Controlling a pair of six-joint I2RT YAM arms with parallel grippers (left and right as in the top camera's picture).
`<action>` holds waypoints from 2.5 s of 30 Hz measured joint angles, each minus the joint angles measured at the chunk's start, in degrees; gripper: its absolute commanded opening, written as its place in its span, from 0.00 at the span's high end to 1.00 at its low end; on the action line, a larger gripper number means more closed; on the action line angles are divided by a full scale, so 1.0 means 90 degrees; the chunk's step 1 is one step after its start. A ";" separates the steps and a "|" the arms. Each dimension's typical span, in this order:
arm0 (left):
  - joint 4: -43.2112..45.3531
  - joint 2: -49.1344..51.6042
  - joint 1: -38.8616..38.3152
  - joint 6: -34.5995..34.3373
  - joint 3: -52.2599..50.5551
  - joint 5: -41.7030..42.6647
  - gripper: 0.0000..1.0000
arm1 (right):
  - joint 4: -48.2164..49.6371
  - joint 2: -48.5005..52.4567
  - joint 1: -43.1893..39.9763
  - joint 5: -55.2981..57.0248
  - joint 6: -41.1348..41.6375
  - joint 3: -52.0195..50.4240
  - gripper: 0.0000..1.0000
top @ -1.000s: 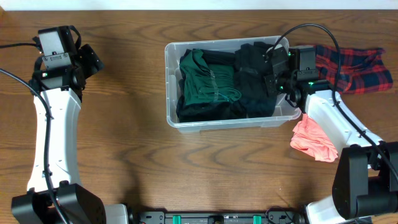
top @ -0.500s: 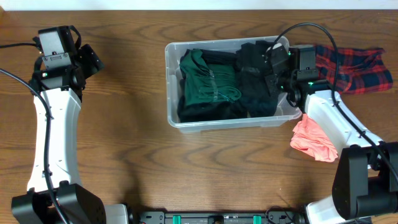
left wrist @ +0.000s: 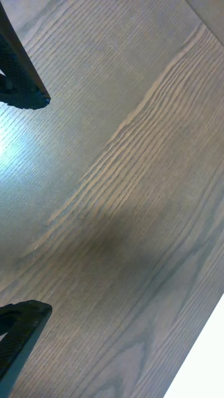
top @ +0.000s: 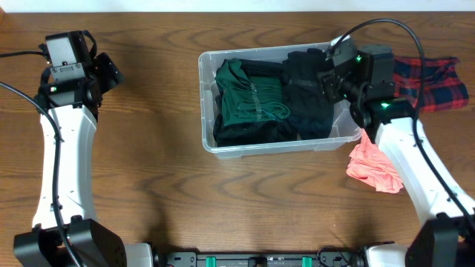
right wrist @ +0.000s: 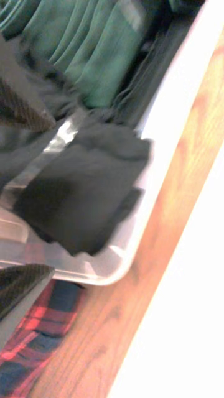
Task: Pack container
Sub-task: 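Lower the black cloth into the bin's right side and release, then move the right gripper to the salmon-pink cloth and grasp it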
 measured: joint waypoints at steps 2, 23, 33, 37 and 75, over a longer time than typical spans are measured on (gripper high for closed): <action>0.0000 0.0000 0.0000 0.0000 0.0000 0.0000 0.02 | 0.0083 -0.0068 0.0102 -0.0007 0.0032 0.0029 0.80; 0.0002 0.0000 0.0000 0.0000 0.0000 0.0000 0.02 | 0.0622 0.2074 0.0287 0.0585 0.0143 0.0078 0.99; 0.0000 0.0000 0.0000 0.0000 0.0000 0.0000 0.02 | 0.0277 0.1491 0.0418 0.0673 0.0355 0.0134 0.94; 0.0000 0.0000 0.0000 0.0000 0.0000 0.0000 0.02 | -0.0250 0.0342 0.0435 0.0777 0.0627 0.0318 0.93; 0.0000 0.0000 0.0000 0.0000 0.0000 0.0000 0.02 | -0.4971 0.1302 -0.3157 0.0580 0.2756 0.0534 0.01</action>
